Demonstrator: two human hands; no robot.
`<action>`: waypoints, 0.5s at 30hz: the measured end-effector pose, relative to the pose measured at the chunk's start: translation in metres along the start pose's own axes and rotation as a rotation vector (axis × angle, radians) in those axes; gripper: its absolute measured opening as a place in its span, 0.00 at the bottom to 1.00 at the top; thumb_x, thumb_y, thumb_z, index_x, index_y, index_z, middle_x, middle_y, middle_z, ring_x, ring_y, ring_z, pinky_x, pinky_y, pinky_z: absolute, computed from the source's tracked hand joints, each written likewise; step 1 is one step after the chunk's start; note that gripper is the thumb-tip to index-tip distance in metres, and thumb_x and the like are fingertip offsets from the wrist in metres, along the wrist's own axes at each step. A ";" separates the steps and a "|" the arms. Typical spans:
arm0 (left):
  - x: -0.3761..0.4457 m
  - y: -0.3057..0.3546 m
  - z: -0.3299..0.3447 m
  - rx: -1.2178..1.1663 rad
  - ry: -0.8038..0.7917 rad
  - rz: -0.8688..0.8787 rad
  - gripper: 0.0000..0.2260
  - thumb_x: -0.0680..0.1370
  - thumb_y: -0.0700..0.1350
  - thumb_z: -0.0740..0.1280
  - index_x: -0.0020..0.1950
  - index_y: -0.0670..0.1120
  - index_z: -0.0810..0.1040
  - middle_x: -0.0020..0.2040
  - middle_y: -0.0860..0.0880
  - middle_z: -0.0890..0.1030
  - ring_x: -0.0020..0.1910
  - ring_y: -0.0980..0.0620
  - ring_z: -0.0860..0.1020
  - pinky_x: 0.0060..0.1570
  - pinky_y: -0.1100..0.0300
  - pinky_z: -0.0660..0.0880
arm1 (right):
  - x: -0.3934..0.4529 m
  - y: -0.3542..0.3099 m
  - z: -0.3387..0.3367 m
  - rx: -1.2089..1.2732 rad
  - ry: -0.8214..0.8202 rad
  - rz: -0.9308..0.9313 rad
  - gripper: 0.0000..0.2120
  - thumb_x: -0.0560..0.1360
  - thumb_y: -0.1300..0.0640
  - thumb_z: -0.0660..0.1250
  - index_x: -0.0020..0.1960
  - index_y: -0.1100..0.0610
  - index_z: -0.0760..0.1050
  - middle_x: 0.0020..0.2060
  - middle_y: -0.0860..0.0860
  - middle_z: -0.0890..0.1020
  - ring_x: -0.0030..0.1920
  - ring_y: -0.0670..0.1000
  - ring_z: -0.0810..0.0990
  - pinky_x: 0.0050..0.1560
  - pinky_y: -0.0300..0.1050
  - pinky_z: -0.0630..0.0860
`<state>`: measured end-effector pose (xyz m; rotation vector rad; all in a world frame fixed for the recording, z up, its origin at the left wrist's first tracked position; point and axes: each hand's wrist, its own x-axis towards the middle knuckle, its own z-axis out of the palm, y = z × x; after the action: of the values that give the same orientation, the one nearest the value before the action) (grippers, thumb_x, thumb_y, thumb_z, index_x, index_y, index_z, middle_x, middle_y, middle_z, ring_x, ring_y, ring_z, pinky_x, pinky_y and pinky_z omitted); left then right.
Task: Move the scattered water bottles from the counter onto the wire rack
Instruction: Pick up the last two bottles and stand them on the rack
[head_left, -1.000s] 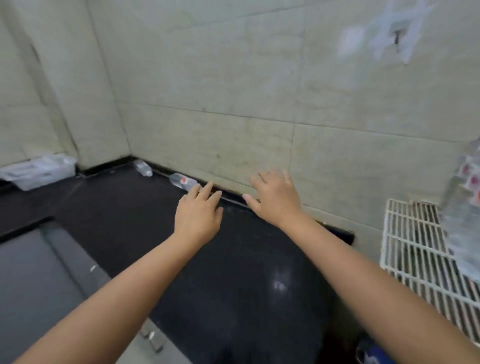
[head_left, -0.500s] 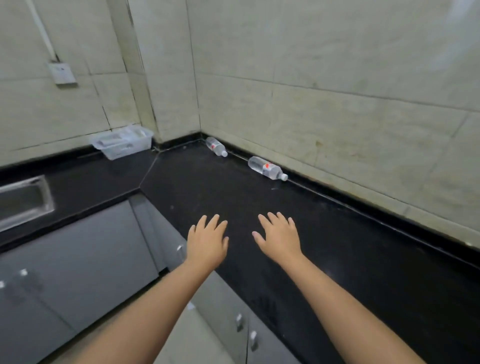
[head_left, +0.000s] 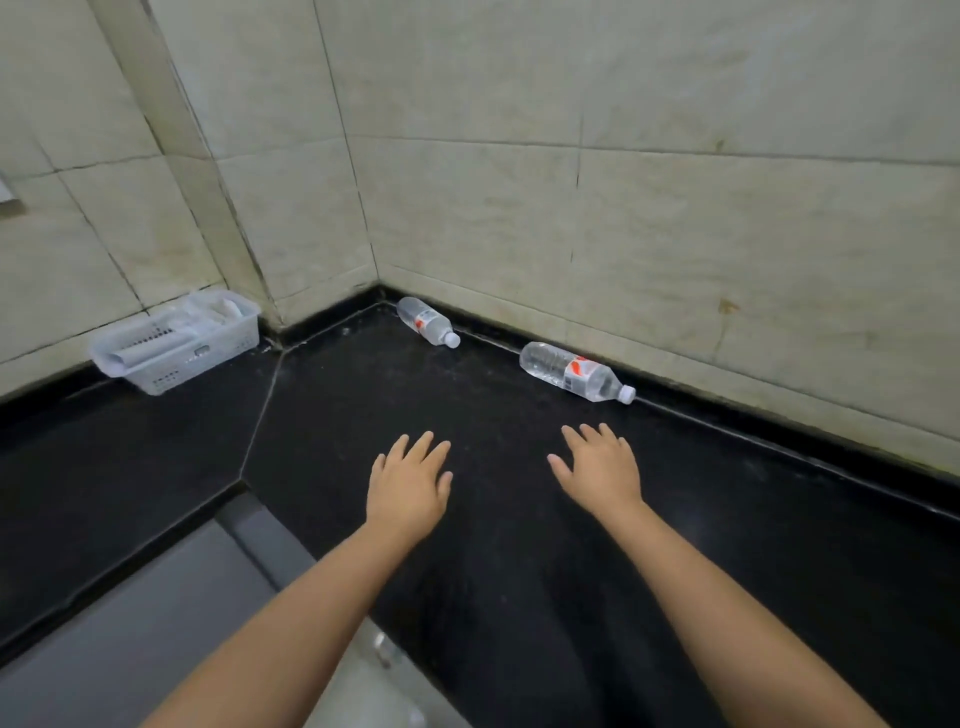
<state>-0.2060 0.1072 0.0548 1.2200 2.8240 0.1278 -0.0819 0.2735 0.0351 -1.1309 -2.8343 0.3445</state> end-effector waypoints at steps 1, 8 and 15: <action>0.019 -0.008 -0.001 0.009 -0.010 0.015 0.21 0.82 0.50 0.51 0.75 0.51 0.56 0.77 0.52 0.55 0.77 0.47 0.51 0.74 0.50 0.54 | 0.018 -0.004 0.002 0.006 -0.002 0.017 0.25 0.79 0.47 0.54 0.73 0.55 0.58 0.73 0.55 0.64 0.75 0.57 0.56 0.73 0.54 0.56; 0.146 -0.082 0.004 0.054 -0.058 0.053 0.21 0.82 0.50 0.51 0.75 0.52 0.56 0.77 0.52 0.56 0.77 0.47 0.52 0.73 0.50 0.55 | 0.126 -0.020 0.021 -0.063 -0.046 0.126 0.25 0.79 0.47 0.56 0.72 0.56 0.60 0.69 0.55 0.69 0.71 0.56 0.63 0.70 0.51 0.63; 0.304 -0.141 0.024 0.066 -0.073 0.245 0.21 0.81 0.49 0.53 0.75 0.50 0.57 0.77 0.49 0.57 0.76 0.46 0.53 0.73 0.49 0.56 | 0.214 -0.043 0.058 -0.107 -0.059 0.288 0.28 0.77 0.51 0.60 0.73 0.58 0.58 0.72 0.59 0.62 0.72 0.57 0.61 0.70 0.51 0.62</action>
<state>-0.5140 0.2340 0.0091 1.5476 2.6267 0.0004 -0.2752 0.3795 -0.0150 -1.5809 -2.7680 0.2484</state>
